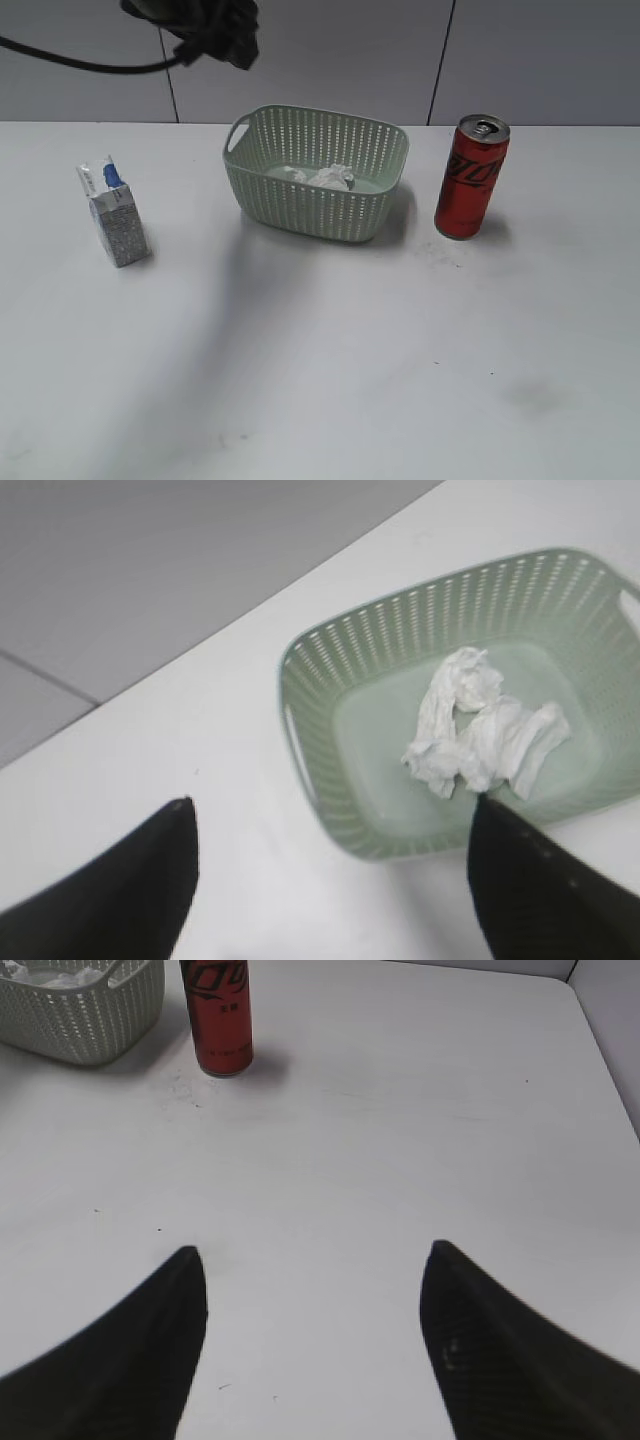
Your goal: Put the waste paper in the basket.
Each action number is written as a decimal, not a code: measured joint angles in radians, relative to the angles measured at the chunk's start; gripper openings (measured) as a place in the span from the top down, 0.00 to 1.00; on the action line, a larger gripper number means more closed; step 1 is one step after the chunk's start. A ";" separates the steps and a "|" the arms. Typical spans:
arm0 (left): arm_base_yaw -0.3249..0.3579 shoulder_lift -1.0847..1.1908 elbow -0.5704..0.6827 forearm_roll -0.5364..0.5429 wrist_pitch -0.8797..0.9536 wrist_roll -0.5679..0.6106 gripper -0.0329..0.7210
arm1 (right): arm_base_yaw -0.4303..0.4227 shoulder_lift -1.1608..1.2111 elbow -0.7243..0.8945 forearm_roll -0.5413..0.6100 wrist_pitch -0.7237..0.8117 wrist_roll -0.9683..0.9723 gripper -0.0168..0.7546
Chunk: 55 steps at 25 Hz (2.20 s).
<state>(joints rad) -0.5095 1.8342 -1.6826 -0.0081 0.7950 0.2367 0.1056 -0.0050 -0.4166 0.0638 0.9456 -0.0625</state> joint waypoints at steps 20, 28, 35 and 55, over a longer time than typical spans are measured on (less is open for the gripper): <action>0.421 -0.325 0.158 -0.001 0.423 -0.150 0.17 | 0.000 0.000 0.000 0.000 0.000 0.000 0.32; 0.446 -0.618 0.381 -0.002 0.423 -0.150 0.17 | 0.000 0.000 0.000 0.001 0.000 0.000 0.32; 0.446 -0.886 0.628 -0.003 0.369 -0.152 0.17 | 0.000 0.000 0.000 0.001 0.000 0.000 0.32; 0.446 -1.644 1.168 -0.042 0.229 -0.153 0.17 | 0.000 0.000 0.000 0.001 0.000 0.000 0.32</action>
<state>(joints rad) -0.0631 0.1906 -0.5145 -0.0504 1.0238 0.0838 0.1056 -0.0050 -0.4166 0.0648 0.9456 -0.0625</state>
